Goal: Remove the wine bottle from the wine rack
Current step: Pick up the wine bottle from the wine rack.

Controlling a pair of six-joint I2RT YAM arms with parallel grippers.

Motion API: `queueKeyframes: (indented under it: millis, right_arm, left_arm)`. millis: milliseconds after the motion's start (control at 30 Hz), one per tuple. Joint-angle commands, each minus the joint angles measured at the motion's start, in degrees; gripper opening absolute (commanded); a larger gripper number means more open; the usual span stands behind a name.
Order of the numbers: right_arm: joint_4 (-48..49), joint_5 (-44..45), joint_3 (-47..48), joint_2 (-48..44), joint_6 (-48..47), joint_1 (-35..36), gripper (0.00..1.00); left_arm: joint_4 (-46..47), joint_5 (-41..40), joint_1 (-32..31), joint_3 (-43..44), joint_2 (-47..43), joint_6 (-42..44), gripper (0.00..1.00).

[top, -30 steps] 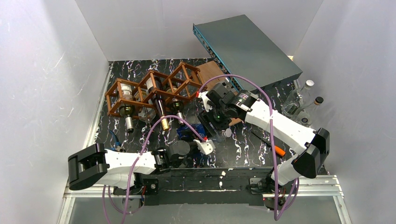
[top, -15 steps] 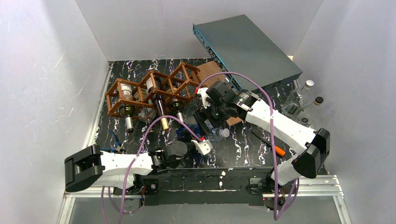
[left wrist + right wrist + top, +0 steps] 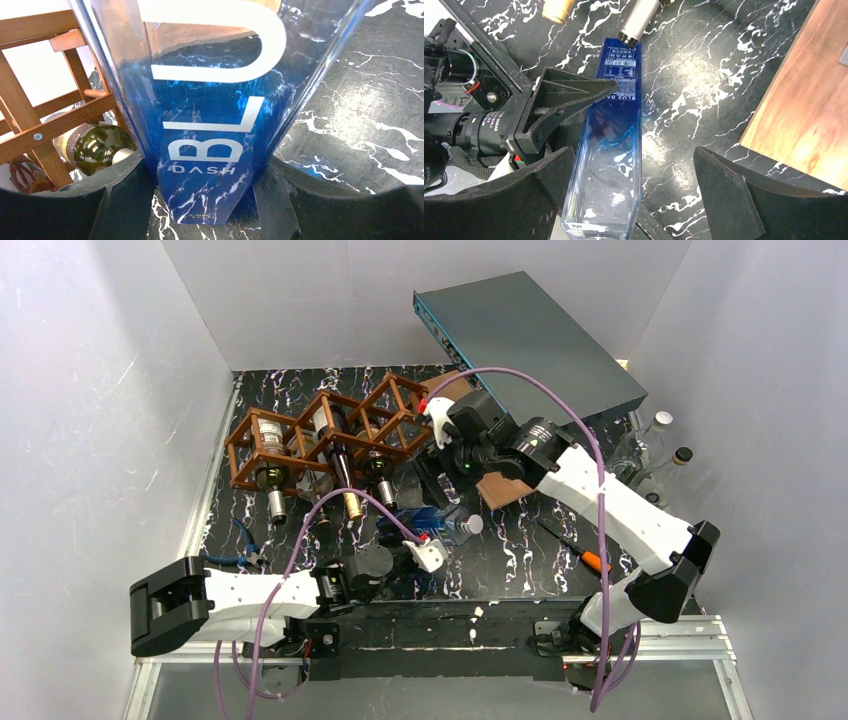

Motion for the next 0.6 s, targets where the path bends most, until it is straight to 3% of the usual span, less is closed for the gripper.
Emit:
queueKeyframes:
  millis: [0,200,300,467,567]
  right_arm:
    - [-0.50,2.65,4.56,-1.81,-2.82,-0.18,0.98]
    - [-2.24,2.96,10.91,-1.73,-6.66,-0.18,0.98]
    - [-1.66,1.44,13.24,-1.48,-14.44,-0.22,0.98]
    - [-6.44,-13.87,18.05,1.14,-32.35,-1.99,0.98]
    - [-10.46,-18.29,22.35,2.77,-39.07,-3.37,0.98]
  left_arm:
    - [1.27,1.29,-0.25,-0.62,-2.03,-5.26,0.00]
    - [0.87,1.20,-0.21,-0.71,-2.70,-6.45,0.00]
    - [0.65,1.17,-0.27,-1.04,-3.45,-7.29,0.00]
    - [0.02,0.52,-0.26,-2.13,-5.48,-9.75,0.00]
    - [-0.54,0.75,-0.26,-2.85,-6.82,-11.22,0.00]
